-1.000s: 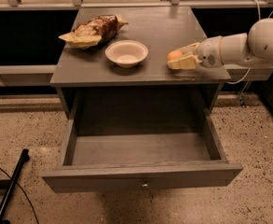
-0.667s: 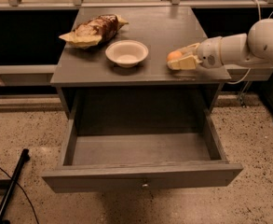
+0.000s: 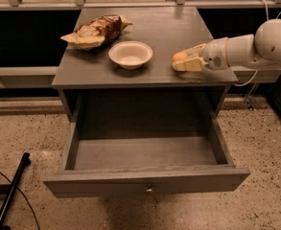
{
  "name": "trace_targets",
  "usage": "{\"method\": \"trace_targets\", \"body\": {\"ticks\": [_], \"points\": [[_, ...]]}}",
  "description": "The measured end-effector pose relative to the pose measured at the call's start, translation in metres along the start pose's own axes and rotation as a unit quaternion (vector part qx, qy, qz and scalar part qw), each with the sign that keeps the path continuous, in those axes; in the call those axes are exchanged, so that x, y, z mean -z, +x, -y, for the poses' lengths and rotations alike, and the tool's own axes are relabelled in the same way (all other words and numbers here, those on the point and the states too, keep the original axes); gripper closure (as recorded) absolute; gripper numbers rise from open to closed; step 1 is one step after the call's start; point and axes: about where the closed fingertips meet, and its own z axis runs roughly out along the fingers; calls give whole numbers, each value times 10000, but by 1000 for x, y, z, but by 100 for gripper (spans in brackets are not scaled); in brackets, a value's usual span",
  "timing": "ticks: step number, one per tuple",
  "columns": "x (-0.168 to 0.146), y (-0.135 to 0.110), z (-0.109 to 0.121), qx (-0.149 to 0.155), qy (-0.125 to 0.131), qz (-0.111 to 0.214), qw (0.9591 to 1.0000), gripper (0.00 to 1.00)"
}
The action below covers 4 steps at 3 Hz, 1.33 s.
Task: Pick orange from top drawer and place on counter
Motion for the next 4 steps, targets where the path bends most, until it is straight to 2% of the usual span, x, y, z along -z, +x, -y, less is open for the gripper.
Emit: {"method": "trace_targets", "body": {"ticks": [1,2,3,4], "points": [[0,0,0,0,0,0,10000,0],[1,-2,-1,73,-1,-96,9999,0],[18,-8,-3,333,172,-445,9983,0],[58,-28,-14,924,427,-879,9909,0]]}}
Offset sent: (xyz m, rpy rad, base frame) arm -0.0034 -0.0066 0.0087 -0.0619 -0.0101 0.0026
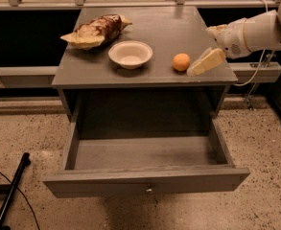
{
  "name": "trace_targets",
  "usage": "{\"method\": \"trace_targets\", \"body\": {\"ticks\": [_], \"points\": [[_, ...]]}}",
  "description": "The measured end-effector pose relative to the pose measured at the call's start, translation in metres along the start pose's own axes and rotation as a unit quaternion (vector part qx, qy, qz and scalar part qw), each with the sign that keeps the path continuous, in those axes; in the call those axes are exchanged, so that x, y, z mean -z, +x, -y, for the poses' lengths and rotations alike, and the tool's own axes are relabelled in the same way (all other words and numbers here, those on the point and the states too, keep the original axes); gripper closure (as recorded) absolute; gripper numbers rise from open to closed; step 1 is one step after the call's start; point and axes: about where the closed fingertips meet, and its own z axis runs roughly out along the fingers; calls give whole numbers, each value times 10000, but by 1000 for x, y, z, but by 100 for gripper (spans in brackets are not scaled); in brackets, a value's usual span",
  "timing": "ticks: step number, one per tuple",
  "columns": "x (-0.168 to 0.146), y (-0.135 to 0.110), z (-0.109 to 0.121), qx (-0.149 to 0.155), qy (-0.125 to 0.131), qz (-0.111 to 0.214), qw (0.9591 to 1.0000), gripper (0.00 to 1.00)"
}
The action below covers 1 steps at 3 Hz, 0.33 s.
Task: Pick orange from top drawer and place on counter
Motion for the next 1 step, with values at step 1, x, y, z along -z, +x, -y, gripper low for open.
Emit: {"method": "trace_targets", "body": {"ticks": [1], "points": [[0,0,0,1,0,1,10000,0]]}}
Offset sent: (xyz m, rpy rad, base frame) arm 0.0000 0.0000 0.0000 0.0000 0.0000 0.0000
